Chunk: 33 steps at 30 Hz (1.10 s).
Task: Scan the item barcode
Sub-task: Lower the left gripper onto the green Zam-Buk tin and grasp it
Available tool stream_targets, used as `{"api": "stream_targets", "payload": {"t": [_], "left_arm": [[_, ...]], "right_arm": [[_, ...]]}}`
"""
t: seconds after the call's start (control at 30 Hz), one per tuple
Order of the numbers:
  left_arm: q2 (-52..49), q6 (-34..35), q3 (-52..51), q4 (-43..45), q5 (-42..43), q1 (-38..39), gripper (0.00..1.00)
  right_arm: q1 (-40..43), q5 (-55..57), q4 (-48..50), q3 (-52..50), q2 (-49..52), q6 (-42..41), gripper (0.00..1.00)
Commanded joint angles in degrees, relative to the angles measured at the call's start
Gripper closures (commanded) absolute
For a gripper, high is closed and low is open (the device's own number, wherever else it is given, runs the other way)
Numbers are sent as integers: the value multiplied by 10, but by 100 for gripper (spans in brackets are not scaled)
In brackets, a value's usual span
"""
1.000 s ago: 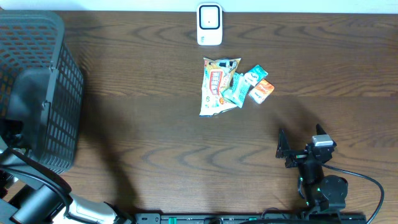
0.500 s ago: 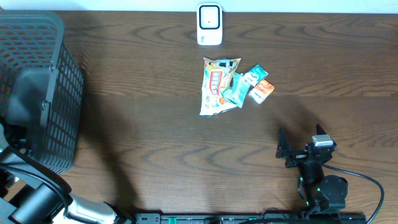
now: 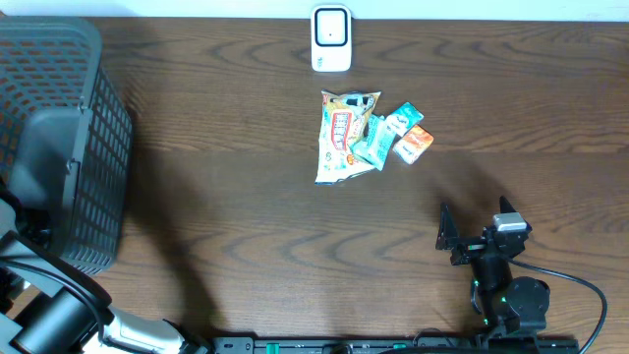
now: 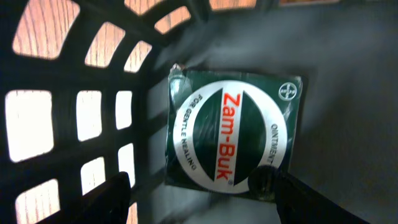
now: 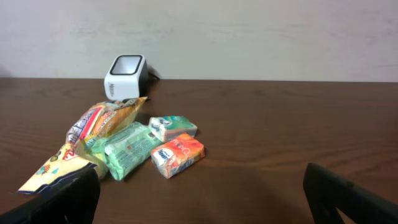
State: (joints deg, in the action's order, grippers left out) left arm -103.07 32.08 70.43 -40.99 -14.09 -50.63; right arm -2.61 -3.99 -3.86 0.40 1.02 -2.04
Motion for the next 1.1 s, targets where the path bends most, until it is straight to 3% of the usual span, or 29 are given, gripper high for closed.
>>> {"api": "stream_targets", "payload": {"t": [0.0, 0.33, 0.87, 1.07], "left_arm": [[-7, -6, -10, 14, -12, -9, 27], [-16, -5, -32, 73, -12, -9, 27], [-56, -6, -33, 77, 1, -8, 28], [-52, -8, -32, 65, 1, -8, 40]], "right_arm": [[-5, 5, -2, -1, -2, 9, 1], [-5, 5, -2, -1, -2, 9, 1], [-5, 5, -2, -1, -2, 9, 1], [-5, 5, -2, -1, -2, 9, 1]]}}
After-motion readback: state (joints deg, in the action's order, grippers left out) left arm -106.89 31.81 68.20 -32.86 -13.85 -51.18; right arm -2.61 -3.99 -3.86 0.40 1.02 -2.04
